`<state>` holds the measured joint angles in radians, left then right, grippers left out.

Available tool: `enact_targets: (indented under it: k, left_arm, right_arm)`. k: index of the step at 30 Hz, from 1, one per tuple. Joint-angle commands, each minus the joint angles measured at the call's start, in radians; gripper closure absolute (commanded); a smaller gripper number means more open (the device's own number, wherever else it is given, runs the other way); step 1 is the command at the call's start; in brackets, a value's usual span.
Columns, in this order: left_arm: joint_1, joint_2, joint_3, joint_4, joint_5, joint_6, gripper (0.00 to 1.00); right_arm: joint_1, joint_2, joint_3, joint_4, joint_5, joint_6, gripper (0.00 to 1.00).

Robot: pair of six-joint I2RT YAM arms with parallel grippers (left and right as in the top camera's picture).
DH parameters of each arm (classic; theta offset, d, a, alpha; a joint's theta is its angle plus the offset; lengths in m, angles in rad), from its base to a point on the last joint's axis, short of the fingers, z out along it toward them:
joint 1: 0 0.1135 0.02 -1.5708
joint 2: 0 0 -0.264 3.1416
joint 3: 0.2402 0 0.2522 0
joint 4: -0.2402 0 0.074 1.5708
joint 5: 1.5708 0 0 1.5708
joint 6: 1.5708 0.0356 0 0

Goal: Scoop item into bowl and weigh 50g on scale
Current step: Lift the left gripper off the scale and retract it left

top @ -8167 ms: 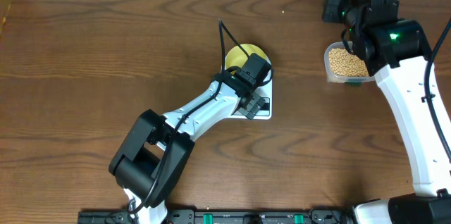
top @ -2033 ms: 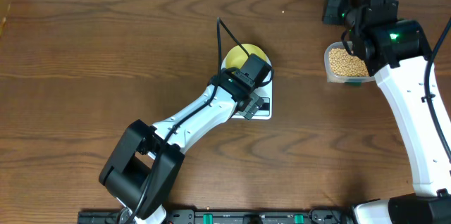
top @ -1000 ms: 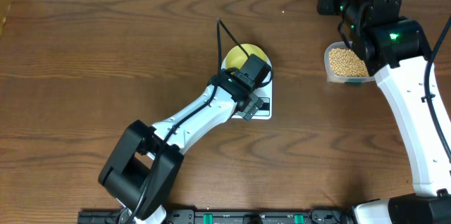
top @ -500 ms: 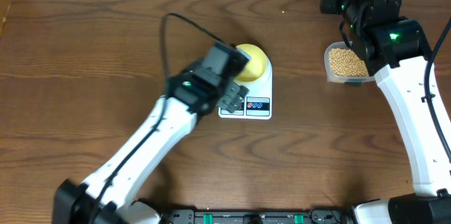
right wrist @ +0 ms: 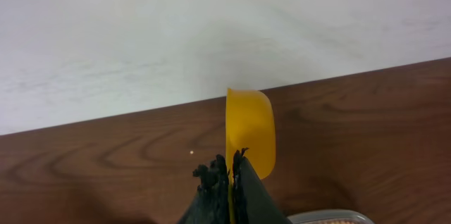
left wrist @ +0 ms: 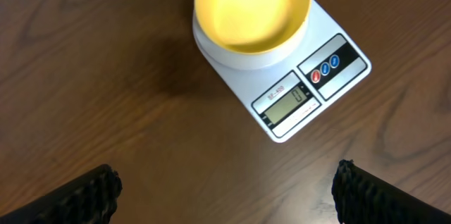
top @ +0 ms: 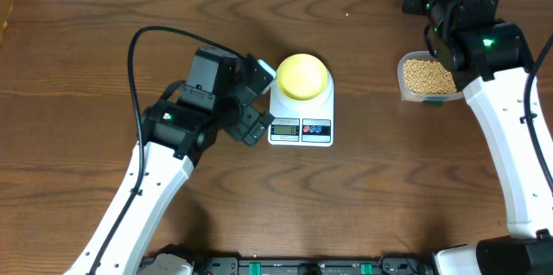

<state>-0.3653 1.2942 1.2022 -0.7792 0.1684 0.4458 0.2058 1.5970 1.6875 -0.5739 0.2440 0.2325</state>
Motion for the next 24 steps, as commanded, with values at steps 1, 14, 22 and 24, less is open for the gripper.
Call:
enact_targets:
  k: [1,14,22,24]
  left_arm:
    - [0.021,-0.012,-0.006,0.032,0.064,0.066,0.02]
    - [0.135,-0.152,-0.006,0.077,0.235,0.093,0.02]
    - [0.135,-0.150,-0.006,0.028,0.330,0.019,0.02]
    - [0.135,-0.150,-0.006,0.029,0.330,-0.022,0.02]
  right_arm:
    - [-0.019,0.004,0.013,-0.010,0.016,-0.010,0.99]
    - [-0.055,0.006,0.013,-0.059,0.021,-0.009,0.99]
    - [-0.055,0.006,0.013,-0.065,0.043,-0.009,0.99]
    - [-0.055,0.006,0.013,-0.066,0.043,-0.009,0.99]
